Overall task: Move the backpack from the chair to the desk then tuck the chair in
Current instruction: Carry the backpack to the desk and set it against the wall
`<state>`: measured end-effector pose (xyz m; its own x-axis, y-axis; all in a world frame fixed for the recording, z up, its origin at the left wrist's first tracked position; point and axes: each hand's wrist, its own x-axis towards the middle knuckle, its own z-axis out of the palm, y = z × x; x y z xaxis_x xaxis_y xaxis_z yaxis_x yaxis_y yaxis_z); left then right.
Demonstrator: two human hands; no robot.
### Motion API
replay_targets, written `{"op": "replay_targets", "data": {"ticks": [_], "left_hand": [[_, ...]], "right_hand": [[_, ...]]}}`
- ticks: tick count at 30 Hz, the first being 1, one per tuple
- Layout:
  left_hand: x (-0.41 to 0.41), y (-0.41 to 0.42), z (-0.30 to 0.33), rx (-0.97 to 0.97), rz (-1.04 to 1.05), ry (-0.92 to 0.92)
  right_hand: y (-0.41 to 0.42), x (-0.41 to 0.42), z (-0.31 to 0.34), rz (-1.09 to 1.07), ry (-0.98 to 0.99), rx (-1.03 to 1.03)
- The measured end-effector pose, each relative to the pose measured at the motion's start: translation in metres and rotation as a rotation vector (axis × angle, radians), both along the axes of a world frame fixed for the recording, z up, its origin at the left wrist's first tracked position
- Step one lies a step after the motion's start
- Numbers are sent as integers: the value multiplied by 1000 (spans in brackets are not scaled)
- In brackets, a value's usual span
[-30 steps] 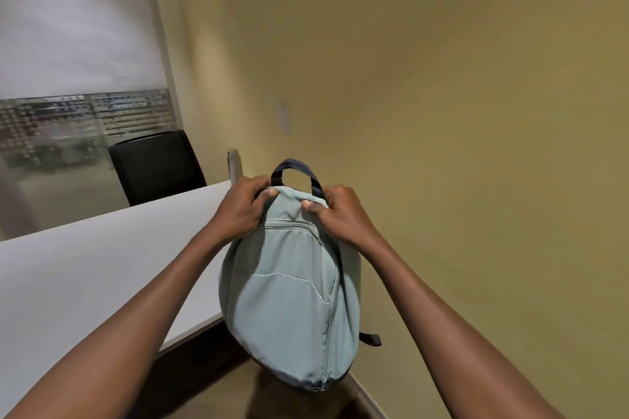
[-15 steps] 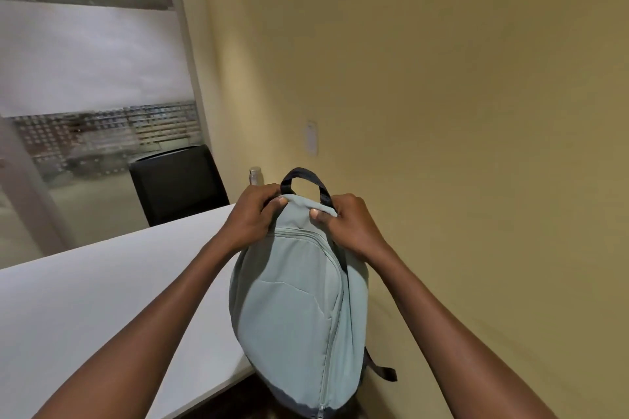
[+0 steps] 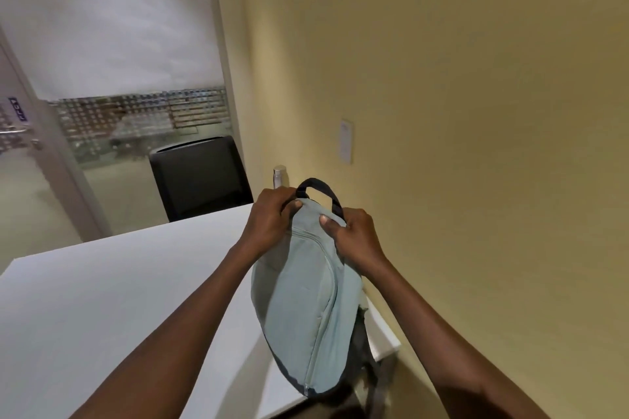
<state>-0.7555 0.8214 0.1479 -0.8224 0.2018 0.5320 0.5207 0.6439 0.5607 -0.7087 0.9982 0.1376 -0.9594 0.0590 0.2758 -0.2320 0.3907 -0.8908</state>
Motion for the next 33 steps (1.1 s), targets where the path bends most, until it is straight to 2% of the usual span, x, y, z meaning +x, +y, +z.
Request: {"op": "replay_targets", "data": {"ticks": [7,11,14,16,20,23,25,27,30,32,33], "left_hand": [[-77,9,-13,-85,-61,-47],[-112,29,-28,-86,-130,-88],[-133,42,-47,-35,-76,-141],[-143,42,-73,-25,-45,-243],[-153,35,-138,-21,141,-577],[-147,31,-182,178,327,-1020],[-133,29,-206,453,235,-1276],[-118,34,-220,701,124,-1433],[-115,48,-232,884,176,-1407],[-119,59,-234,996,107,-1336],[-118,66,-231,1037,55,-1316]], "right_hand": [[14,-67,-24,10,-174,-163],[32,-100,-45,-80,-264,-188],[53,-118,-64,-194,-290,-172],[68,-128,-70,-264,-240,-65],[91,-135,-76,-389,-163,486],[100,-137,-88,-442,-67,684],[99,-138,-90,-460,0,713],[94,-138,-90,-473,58,738],[80,-135,-91,-420,200,787],[70,-132,-100,-267,374,1010],[64,-129,-109,-143,399,1156]]}}
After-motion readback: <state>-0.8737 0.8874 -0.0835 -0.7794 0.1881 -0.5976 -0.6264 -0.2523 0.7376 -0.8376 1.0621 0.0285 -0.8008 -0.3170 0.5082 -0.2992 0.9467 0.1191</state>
